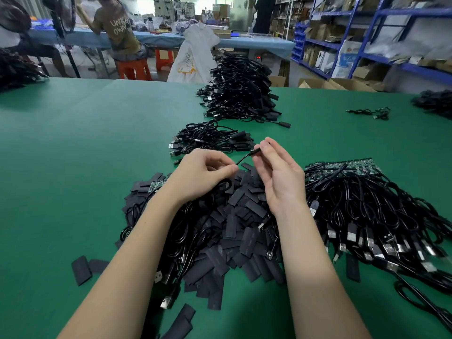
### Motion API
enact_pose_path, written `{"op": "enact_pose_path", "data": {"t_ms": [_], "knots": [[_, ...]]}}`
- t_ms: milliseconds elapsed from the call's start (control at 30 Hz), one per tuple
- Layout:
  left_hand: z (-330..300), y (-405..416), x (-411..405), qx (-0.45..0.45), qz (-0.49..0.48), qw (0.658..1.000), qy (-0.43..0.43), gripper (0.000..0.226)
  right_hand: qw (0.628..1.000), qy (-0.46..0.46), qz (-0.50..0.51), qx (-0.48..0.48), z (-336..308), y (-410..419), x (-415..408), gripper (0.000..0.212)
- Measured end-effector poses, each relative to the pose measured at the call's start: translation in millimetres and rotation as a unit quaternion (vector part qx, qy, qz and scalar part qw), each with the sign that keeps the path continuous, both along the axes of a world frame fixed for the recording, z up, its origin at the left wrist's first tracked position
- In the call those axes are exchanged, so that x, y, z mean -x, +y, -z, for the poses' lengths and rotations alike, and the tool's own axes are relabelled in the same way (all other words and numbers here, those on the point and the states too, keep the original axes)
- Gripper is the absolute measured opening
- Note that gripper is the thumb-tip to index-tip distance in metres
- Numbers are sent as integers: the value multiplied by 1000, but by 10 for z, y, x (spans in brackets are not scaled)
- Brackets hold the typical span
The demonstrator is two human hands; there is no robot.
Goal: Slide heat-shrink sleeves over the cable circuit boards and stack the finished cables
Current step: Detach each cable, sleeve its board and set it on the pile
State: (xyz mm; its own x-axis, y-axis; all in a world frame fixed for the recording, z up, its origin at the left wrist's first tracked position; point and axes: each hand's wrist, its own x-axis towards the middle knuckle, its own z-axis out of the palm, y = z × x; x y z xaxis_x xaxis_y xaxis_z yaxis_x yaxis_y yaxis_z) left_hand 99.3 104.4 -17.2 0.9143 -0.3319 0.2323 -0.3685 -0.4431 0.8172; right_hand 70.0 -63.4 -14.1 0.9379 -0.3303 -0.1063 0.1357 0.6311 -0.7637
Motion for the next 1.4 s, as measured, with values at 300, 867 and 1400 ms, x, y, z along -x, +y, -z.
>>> {"op": "enact_pose_path", "data": {"t_ms": [300,867,1400], "knots": [[-92,-65,-41,64,-35,997,-18,9,998,12,-41,41,-7,-133,-12,40],[-93,-240,-1394,-380,-75,904,-179,31,996,41,-55,59,8,-148,-27,24],[-17,79,-454,-168,-126,973,-94,19,970,65,-66,223,6,-81,-34,16]]}}
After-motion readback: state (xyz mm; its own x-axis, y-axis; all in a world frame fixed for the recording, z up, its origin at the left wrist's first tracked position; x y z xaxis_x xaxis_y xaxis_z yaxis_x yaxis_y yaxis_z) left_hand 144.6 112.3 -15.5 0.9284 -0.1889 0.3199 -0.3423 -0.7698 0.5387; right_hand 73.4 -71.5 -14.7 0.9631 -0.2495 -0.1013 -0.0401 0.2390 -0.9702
